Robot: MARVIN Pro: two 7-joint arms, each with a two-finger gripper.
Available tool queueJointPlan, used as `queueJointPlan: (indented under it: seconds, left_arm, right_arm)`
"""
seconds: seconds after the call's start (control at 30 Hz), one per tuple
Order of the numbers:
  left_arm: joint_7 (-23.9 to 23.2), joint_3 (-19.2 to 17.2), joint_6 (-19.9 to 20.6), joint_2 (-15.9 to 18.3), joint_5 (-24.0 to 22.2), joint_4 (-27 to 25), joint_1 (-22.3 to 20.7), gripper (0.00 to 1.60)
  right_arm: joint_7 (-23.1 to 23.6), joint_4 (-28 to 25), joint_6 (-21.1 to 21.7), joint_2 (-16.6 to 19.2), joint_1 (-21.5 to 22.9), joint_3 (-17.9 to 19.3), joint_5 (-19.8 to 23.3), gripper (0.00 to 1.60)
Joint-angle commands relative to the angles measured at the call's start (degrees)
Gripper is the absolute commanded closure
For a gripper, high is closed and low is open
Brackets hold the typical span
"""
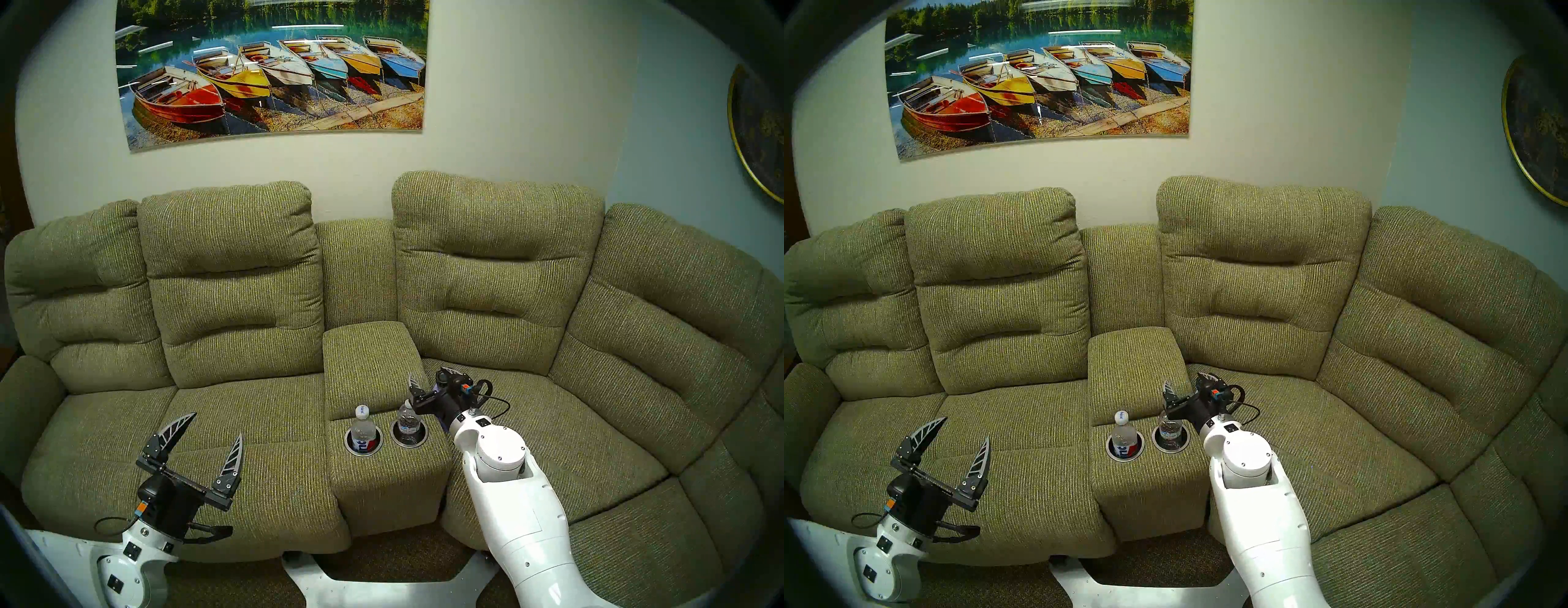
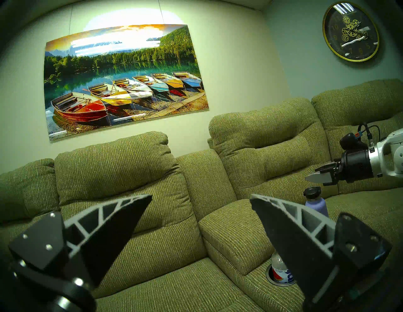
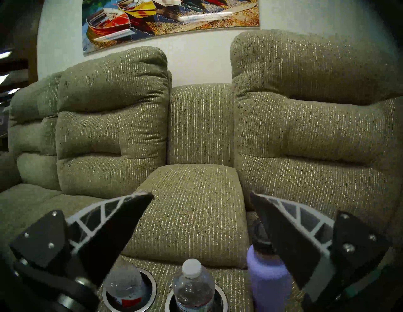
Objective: Take bottles out of cup holder
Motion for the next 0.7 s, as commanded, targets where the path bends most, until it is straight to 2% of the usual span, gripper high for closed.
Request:
queueJointPlan:
  seconds: [0.0, 0.2, 0.47, 0.67]
  left_arm:
    - [0.3, -0.3, 0.0, 0.1, -0.2, -0.2, -0.1, 0.00]
    - [0.2, -0.3, 0.0, 0.1, -0.2, -0.1, -0.2, 0.00]
    - [0.2, -0.3, 0.0, 0.1, -0.2, -0.1, -0.2, 0.00]
    - [0.3, -0.3, 0.0, 0.1, -0.2, -0.2, -0.1, 0.00]
  right_arm:
    - [0.1, 1.5, -0.4, -0.1, 1.9, -0.6, 0.8, 0.00]
    - [-0.4, 4.0, -1.0, -0.3, 3.2, -2.0, 1.8, 0.00]
    - [-1.2, 2.8, -1.1, 0.1, 2.0, -3.6, 3.2, 0.00]
    - [-1.7, 5.0, -1.4, -0.1, 2.3, -3.0, 3.3, 0.00]
